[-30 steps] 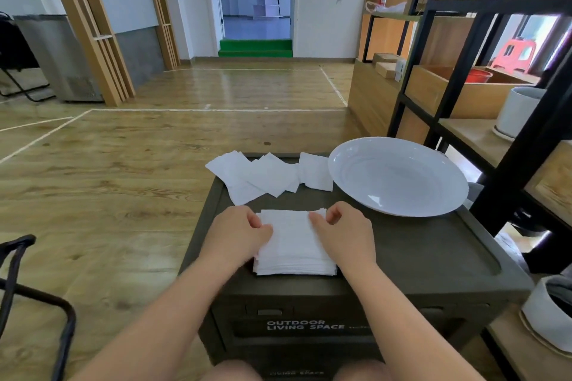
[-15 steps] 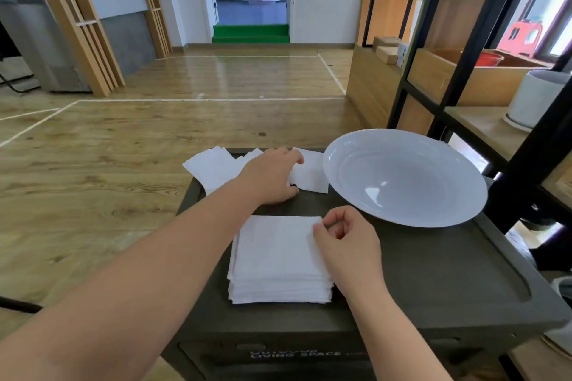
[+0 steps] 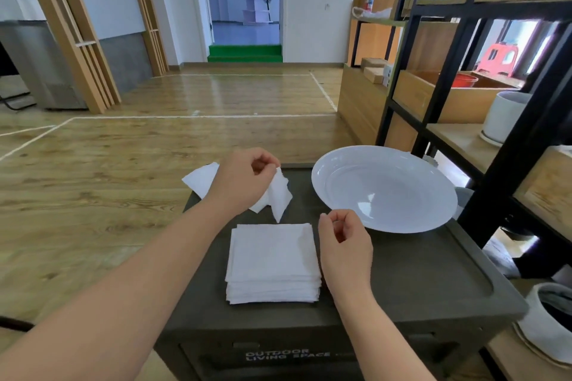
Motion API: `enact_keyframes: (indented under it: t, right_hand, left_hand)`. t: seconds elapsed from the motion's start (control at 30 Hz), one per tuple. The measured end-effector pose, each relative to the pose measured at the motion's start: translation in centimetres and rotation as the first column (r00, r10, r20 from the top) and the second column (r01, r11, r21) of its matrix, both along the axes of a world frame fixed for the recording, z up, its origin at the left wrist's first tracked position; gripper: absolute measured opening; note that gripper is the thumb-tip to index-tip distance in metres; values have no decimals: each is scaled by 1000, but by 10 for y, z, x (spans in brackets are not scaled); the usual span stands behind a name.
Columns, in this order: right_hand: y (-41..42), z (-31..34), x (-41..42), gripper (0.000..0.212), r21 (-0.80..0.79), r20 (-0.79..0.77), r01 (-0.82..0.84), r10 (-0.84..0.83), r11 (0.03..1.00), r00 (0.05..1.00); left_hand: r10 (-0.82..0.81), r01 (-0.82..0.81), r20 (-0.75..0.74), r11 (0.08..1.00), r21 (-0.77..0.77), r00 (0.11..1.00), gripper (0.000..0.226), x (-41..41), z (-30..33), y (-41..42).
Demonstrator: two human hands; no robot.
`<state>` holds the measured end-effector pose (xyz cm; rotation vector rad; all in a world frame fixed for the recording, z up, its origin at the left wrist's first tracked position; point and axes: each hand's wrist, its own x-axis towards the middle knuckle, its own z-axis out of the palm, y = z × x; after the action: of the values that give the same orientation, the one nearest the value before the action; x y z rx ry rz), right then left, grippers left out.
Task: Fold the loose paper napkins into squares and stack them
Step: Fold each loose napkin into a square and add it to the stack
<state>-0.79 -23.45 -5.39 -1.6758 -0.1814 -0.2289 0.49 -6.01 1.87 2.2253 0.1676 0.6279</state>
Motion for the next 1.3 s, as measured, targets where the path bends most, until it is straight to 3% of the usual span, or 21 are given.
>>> enact_keyframes:
  t: [0.07, 0.13, 0.27, 0.4, 0.47, 0.53, 0.6, 0.67, 0.73, 0.8, 0.9, 0.97, 1.1, 1.3]
  right_hand:
    - [-1, 5, -4, 20, 1, 68, -64, 64, 998, 996]
    - [0, 10, -5, 40, -99, 113, -163, 174, 982, 978]
    - [7, 27, -10, 69, -354, 177, -254, 331, 900, 927]
    - [18, 47, -17, 70, -442, 285, -262, 411, 858, 866]
    - [20, 56, -21, 50, -444, 314, -258, 418, 858, 852]
    - [18, 65, -22, 23, -337, 277, -311, 410, 889, 869]
    - [13, 73, -23, 3, -129, 138, -402, 418, 906, 898]
    - [6, 77, -22, 10, 108, -31, -422, 427, 900, 903]
    - [-1, 78, -20, 11, 339, -134, -446, 511, 829, 849]
    - [-4, 78, -21, 14, 374, -170, -454, 541, 809, 824]
    - [2, 68, -18, 28, 113, -256, -301, 321, 947, 912]
    - [5, 61, -16, 39, -122, -212, -202, 173, 972, 962]
    - [3, 46, -15, 46, -442, -91, -129, 99, 888, 991]
    - [6, 30, -19, 42, -608, -33, -56, 45, 792, 998]
  left_hand:
    - [-46, 55, 54, 984, -172, 997, 35, -30, 15, -3]
    - [-120, 140, 94, 956, -258, 988, 48, -57, 27, -7]
    - [-226, 256, 142, 933, -254, 964, 53, -92, 43, -15]
    - [-201, 257, 190, 903, -345, 961, 33, -103, 50, -20]
    - [-128, 200, 207, 905, -377, 970, 22, -103, 50, -22]
    - [-45, 121, 193, 909, -398, 980, 15, -103, 46, -22]
    - [22, 33, 121, 896, -443, 992, 10, -101, 41, -20]
    - [56, -44, 11, 874, -484, 998, 5, -101, 35, -18]
    - [61, -104, -102, 853, -511, 993, 3, -102, 28, -17]
    - [36, -128, -184, 844, -521, 982, 1, -104, 19, -15]
    - [22, -155, -271, 864, -479, 962, 8, -107, 7, -14]
    - [67, -193, -301, 890, -413, 951, 21, -107, -1, -14]
    - [147, -241, -323, 931, -275, 935, 27, -110, -16, -14]
    - [225, -283, -332, 949, -139, 916, 21, -111, -35, -12]
